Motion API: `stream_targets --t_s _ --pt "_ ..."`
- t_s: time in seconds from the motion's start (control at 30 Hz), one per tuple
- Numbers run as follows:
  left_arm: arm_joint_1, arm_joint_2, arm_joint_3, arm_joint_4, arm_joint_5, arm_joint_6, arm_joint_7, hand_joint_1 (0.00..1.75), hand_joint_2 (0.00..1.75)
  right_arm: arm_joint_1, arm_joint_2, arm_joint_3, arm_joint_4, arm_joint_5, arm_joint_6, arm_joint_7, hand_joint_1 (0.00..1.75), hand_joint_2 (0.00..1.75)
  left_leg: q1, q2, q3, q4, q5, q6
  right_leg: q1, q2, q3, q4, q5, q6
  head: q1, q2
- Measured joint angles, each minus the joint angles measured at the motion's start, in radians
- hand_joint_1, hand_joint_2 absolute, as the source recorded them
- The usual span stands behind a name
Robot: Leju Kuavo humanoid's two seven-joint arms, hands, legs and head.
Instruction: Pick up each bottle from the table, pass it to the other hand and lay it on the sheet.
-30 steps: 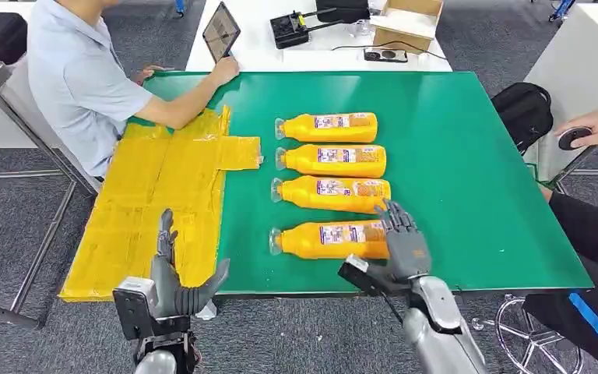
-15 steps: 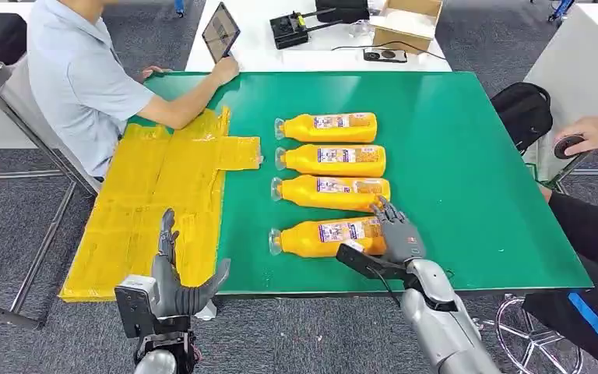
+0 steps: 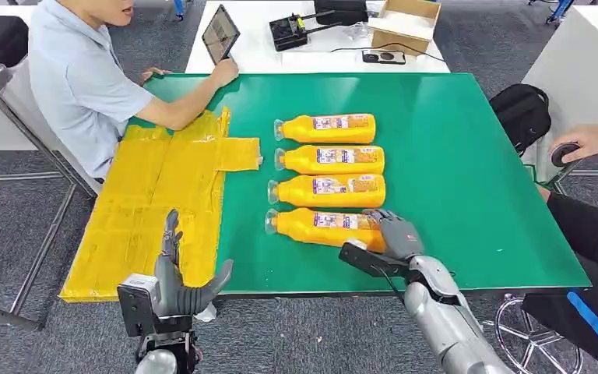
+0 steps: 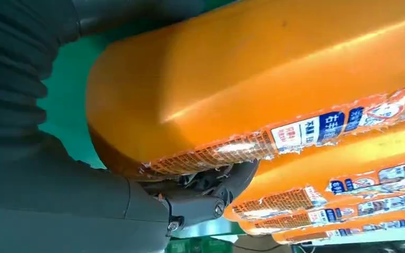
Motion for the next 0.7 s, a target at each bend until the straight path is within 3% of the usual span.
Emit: stream_targets --t_s 0.43,0.57,0.7 --pt "-0.010 0.000 0.002 0.004 0.001 0.002 -0.005 0.00 1.75 -0.017 0.000 0.018 0.048 -0.031 0.000 -0.024 1.75 1.75 0.000 0.000 0.005 0.000 0.000 0.000 0.000 0.000 0.005 0.000 0.000 0.000 0.000 0.000" --pt "-0.009 0.000 0.007 0.004 0.021 0.014 -0.035 0.00 1.75 0.022 0.003 0.008 0.031 -0.204 0.031 -0.176 1.75 1.75 0.000 0.000 0.006 0.000 0.000 0.000 0.000 0.000 0.006 0.000 0.000 0.000 0.000 0.000" --pt "-0.008 0.000 0.010 0.004 0.049 0.031 -0.053 0.00 1.75 0.072 0.019 -0.006 -0.020 -0.283 0.025 -0.238 1.75 1.75 0.000 0.000 0.005 0.000 0.000 0.000 0.000 0.000 0.005 0.000 0.000 0.000 0.000 0.000"
